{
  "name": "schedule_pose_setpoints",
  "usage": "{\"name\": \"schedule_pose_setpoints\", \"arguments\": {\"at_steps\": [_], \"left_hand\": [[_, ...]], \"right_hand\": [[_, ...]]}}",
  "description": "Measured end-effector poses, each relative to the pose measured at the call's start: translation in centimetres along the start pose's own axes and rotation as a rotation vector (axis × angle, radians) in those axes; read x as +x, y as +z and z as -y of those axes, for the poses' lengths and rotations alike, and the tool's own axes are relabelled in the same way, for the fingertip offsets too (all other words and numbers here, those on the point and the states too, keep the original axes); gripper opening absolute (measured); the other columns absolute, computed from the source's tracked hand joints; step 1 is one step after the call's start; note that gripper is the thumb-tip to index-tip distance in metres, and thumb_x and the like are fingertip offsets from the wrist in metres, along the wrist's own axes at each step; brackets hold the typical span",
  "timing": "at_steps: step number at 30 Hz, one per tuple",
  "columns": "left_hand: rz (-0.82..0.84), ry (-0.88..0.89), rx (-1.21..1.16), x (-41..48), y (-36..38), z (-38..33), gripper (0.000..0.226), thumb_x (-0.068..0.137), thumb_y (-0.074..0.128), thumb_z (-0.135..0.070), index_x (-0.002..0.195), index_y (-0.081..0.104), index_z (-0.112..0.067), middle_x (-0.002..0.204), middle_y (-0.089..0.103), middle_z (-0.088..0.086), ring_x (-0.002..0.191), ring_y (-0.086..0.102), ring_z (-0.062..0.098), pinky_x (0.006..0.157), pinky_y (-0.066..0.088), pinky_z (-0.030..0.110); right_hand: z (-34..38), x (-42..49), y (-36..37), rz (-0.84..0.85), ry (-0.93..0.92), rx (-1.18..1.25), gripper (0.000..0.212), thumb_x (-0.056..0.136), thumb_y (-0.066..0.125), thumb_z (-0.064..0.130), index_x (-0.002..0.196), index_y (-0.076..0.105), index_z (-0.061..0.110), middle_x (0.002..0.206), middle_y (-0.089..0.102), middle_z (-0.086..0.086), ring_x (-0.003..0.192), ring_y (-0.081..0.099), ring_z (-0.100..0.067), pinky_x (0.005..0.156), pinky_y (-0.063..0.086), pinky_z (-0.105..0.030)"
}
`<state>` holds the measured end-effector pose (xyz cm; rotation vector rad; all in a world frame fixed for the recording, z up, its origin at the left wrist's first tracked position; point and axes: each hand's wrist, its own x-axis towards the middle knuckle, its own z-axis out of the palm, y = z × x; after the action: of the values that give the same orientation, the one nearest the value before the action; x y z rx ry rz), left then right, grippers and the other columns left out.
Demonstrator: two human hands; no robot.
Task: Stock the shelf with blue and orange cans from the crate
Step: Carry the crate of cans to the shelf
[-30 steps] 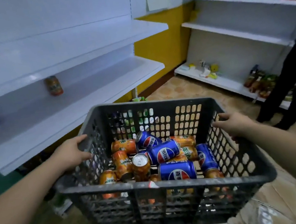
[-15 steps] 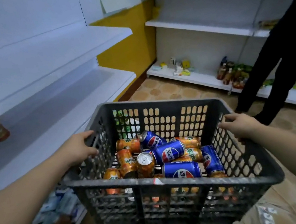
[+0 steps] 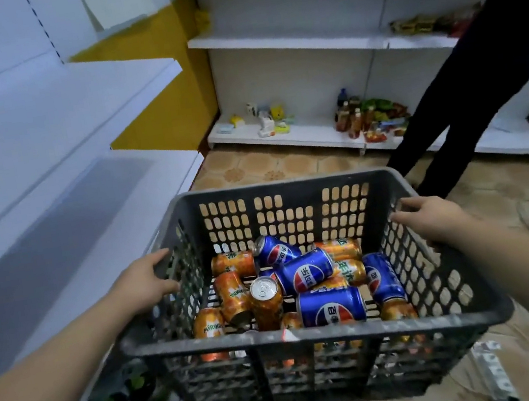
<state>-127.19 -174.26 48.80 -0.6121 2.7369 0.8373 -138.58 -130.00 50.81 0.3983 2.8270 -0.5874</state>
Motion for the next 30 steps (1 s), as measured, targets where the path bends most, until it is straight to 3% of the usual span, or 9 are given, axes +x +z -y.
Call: {"name": "schedule_pose_setpoints", "arguments": {"at_steps": [8,14,20,22,25,30], "left_hand": [[0.037,0.065,0.002,9.1,-2.7,-0.8,0.082,0.074,0.079,-0.024,0.144,0.039,-0.029,0.141,0.050,0.008,0.090,0.064,0.022,0.077,0.050,0.030],[0.001,-0.006,0.023,14.6,1.0,-4.7,0.084,0.074,0.080,-0.022,0.146,0.037,-0.025,0.145,0.045,0.010,0.125,0.049,0.029,0.097,0.041,0.031],[-0.008,-0.087,0.031,18.6,5.2,-7.2,0.079,0.080,0.075,-0.016,0.147,0.034,-0.026,0.144,0.047,0.013,0.116,0.056,0.030,0.079,0.039,0.025],[-0.002,-0.081,0.019,21.6,5.8,-7.1,0.080,0.079,0.075,-0.015,0.147,0.034,-0.026,0.142,0.048,0.013,0.113,0.057,0.031,0.081,0.043,0.028],[0.031,-0.046,0.023,26.4,6.9,-6.4,0.083,0.077,0.078,-0.016,0.147,0.034,-0.026,0.146,0.045,0.012,0.122,0.052,0.029,0.096,0.043,0.035],[0.128,0.022,0.024,36.1,9.5,-4.5,0.084,0.076,0.079,-0.023,0.147,0.033,-0.028,0.142,0.049,0.010,0.117,0.055,0.029,0.096,0.048,0.037]], "right_hand": [[3.8,3.6,0.2,-0.060,0.076,0.037,0.058,0.092,0.058,0.046,0.145,0.042,0.029,0.135,0.054,-0.016,0.101,0.062,-0.030,0.079,0.053,-0.038],[3.0,13.5,1.3,-0.041,0.002,0.067,0.061,0.091,0.060,0.045,0.146,0.040,0.027,0.131,0.058,-0.015,0.102,0.063,-0.029,0.082,0.054,-0.037],[1.9,20.1,2.4,0.009,0.013,0.086,0.064,0.092,0.058,0.046,0.149,0.032,0.035,0.139,0.052,-0.014,0.112,0.059,-0.031,0.084,0.051,-0.038],[2.0,21.8,3.2,0.014,0.035,0.108,0.064,0.091,0.058,0.047,0.148,0.033,0.036,0.141,0.050,-0.013,0.114,0.058,-0.031,0.088,0.052,-0.040],[2.6,23.8,5.2,0.023,0.073,0.107,0.063,0.090,0.058,0.048,0.147,0.035,0.036,0.140,0.052,-0.012,0.111,0.059,-0.030,0.086,0.053,-0.041],[2.8,28.3,10.3,0.088,0.186,0.167,0.061,0.094,0.058,0.040,0.149,0.034,0.031,0.137,0.054,-0.011,0.089,0.061,-0.021,0.064,0.049,-0.029]]}}
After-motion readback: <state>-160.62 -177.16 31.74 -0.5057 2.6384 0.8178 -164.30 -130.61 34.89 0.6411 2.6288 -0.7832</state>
